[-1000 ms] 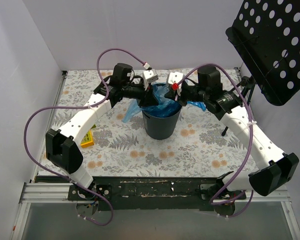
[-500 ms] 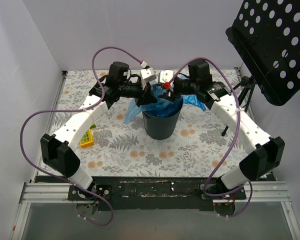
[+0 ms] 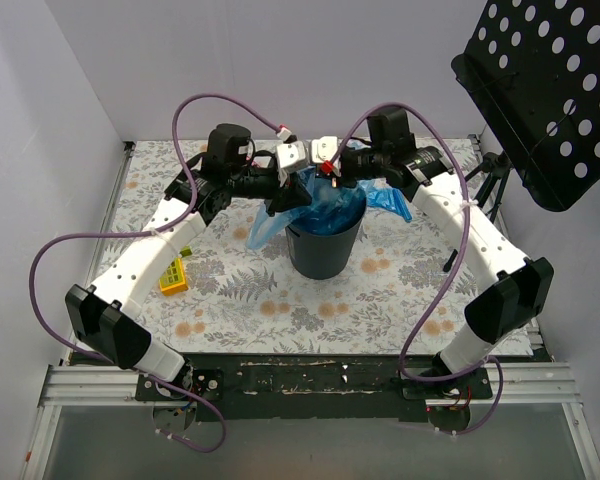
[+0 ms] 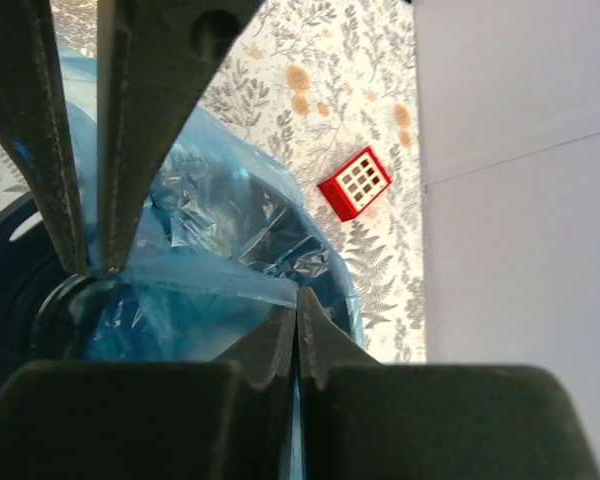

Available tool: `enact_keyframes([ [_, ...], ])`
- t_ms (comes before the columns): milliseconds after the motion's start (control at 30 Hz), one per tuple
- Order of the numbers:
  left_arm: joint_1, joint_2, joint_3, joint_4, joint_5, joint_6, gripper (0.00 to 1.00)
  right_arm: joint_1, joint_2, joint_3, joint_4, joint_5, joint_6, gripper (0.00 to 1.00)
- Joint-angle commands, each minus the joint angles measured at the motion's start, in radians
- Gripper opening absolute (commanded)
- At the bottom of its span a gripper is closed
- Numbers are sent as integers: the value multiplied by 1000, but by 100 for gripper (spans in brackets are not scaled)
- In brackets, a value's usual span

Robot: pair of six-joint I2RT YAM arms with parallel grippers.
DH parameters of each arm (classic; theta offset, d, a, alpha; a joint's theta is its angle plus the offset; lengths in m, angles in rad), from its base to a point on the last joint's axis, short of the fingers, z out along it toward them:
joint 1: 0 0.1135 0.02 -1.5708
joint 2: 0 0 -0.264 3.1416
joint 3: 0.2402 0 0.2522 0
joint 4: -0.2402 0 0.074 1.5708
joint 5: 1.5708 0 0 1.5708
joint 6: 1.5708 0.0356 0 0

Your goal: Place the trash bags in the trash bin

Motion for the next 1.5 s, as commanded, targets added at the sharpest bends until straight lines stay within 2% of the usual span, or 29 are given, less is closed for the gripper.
enact_keyframes([
  [0,-4,-72,-21,28,-76,16,16,-5,15,86,-108,-54,-41,1],
  [33,-4,-84,-41,48,-95,13,20,-5,13,89,-124,-57,-40,1],
  [100,-4,-107,-79,88,-142,-1,49,-6,-3,91,-142,-59,-29,1],
  [133,-4,-119,-101,111,-158,-12,58,-6,-16,86,-150,-54,-20,1],
  [200,-4,-133,-125,131,-153,-18,64,-6,-65,54,-139,-15,23,1],
  [267,-6,-139,-150,125,-112,-21,65,-6,-129,-3,-129,21,37,1],
  [333,-10,-144,-173,122,-64,-24,62,-6,-193,-59,-104,42,50,1],
  [400,-18,-148,-196,120,-43,-21,54,-6,-262,-118,-87,62,66,1],
  [500,-26,-147,-213,114,-28,-13,33,-5,-347,-211,-83,90,77,1],
  [633,-26,-142,-217,68,-9,10,0,-5,-436,-331,-86,114,74,1],
  [933,-26,-222,-282,-35,17,13,0,14,-586,-521,-89,166,109,1],
  [1167,-26,-308,-440,-58,51,37,0,20,-642,-624,-46,196,169,1],
  [1333,-26,-340,-567,74,17,7,0,20,-645,-705,25,271,202,1],
  [1467,-26,-334,-668,213,-21,5,0,20,-649,-813,135,404,264,1],
])
